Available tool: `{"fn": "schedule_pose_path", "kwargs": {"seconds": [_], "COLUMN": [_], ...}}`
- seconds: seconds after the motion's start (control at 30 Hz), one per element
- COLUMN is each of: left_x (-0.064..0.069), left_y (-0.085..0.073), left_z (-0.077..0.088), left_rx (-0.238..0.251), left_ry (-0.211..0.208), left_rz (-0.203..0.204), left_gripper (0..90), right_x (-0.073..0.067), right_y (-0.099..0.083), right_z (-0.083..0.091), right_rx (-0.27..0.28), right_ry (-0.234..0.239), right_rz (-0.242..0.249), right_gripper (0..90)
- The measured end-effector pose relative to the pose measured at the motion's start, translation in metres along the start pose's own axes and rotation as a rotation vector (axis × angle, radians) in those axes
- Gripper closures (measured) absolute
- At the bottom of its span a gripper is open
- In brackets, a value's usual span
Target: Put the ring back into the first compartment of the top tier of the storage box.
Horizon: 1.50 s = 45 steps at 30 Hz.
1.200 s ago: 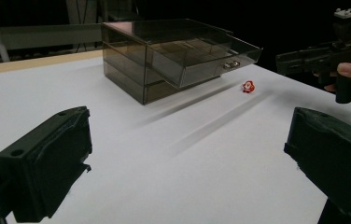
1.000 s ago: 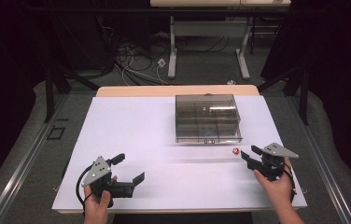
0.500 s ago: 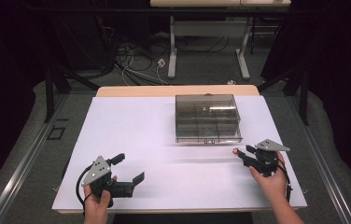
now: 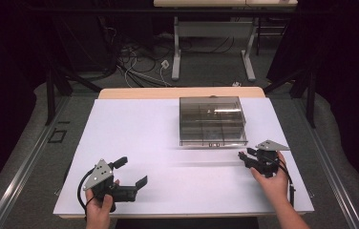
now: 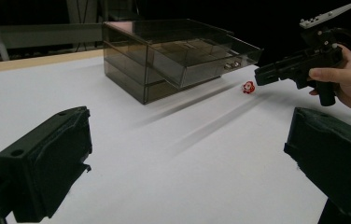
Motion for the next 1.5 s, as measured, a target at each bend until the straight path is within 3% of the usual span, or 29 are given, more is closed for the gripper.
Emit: {"fn": "schedule_pose_path", "kwargs": {"seconds": [0.53, 1.13, 1.5], "left_x": [0.000, -0.001, -0.002], "left_y": [0.000, -0.001, -0.001], "left_z": [0.000, 0.000, 0.000], "left_rx": [0.006, -0.005, 0.001], "left_ry": [0.007, 0.004, 0.013], "left_rz": [0.004, 0.004, 0.011], "left_gripper": [0.4, 0.4, 0.4], "right_x": [0.001, 0.004, 0.004], "right_y": [-0.001, -0.003, -0.003], "right_z": [-0.009, -0.017, -0.016], "right_rx": [-0.036, -0.064, -0.079], "right_ry": [0.001, -0.027, -0.016], "right_rz": [-0.020, -0.014, -0.048], "right_gripper": [60.0, 85.3, 89.7]}}
Point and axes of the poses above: each handheld gripper's, and its own axes: z roughly backward along the jaws, y roughly out of its top, x roughly to its right, the point moved 4 cm from there along -z, roughly forward along the jaws, and after that the axes turned 13 degrees about -z, right-handed, at the moved point
